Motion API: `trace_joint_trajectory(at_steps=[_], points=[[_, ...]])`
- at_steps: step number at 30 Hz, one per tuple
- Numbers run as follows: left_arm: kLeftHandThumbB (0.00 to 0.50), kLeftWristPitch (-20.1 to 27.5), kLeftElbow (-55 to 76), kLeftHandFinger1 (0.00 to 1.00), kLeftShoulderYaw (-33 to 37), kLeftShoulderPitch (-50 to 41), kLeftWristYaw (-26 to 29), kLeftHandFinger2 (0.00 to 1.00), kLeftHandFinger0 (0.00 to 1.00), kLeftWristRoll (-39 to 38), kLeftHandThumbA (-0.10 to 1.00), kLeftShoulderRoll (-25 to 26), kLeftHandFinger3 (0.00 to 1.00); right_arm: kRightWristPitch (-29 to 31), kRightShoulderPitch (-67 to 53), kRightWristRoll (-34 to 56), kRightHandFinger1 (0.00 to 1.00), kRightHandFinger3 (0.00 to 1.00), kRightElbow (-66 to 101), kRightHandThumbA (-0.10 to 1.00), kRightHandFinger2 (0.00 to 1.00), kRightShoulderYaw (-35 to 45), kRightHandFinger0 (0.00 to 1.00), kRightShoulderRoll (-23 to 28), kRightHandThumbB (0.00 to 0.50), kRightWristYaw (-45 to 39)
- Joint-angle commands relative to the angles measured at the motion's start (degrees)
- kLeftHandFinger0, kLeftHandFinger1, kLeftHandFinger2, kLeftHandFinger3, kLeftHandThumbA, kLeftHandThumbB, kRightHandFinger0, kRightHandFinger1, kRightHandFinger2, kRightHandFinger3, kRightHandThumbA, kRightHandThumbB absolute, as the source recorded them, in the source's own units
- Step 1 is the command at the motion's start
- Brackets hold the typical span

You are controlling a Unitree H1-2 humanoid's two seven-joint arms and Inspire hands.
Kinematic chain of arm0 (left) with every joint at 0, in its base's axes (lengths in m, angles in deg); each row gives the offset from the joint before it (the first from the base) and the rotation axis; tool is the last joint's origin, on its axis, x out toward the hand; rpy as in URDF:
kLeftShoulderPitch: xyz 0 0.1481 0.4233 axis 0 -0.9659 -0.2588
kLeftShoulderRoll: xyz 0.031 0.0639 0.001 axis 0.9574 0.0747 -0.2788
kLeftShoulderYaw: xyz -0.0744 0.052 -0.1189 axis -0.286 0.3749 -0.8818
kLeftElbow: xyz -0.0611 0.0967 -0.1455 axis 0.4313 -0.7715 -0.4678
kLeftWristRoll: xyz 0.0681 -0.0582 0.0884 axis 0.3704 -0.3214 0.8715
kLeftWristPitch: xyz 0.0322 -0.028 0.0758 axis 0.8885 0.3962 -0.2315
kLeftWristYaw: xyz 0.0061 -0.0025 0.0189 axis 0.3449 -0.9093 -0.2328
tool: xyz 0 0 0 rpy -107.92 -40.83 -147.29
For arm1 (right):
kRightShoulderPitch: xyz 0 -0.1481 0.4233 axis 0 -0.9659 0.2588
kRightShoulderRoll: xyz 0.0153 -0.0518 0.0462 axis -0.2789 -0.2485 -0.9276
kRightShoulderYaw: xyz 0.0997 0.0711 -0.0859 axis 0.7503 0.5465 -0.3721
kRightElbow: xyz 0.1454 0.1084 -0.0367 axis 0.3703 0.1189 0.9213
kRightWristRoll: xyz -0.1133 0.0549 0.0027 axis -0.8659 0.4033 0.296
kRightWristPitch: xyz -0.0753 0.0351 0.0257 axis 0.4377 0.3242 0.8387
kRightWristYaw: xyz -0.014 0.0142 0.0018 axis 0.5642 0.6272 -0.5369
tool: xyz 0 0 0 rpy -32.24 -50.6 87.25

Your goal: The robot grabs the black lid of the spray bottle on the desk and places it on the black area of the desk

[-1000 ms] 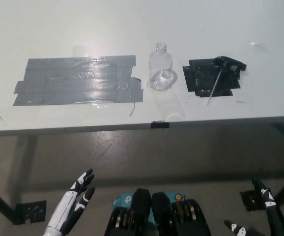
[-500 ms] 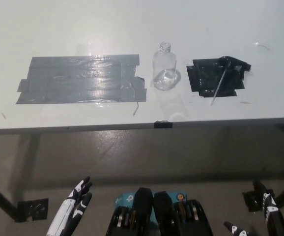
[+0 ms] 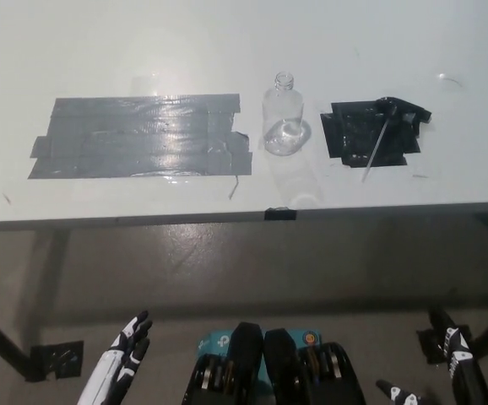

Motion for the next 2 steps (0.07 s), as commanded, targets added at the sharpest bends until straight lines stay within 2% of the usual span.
trace_joint_trajectory(at_steps=[1,2], points=[[0.237,1.7,2.2,1.00,-0.6,-0.3,-0.1,1.00,1.00,-1.2,0.99,1.0,1.00,3.9,0.9,-0.1,1.00,1.00,0.0,0.97,1.00,-0.4,1.00,-0.3,0.282,-0.7],[0.237,1.7,2.2,1.00,-0.6,-0.3,-0.1,1.00,1.00,-1.2,0.99,1.0,1.00,3.9,0.9,-0.1,1.00,1.00,0.0,0.97,1.00,-0.4,1.00,-0.3,0.282,-0.7]])
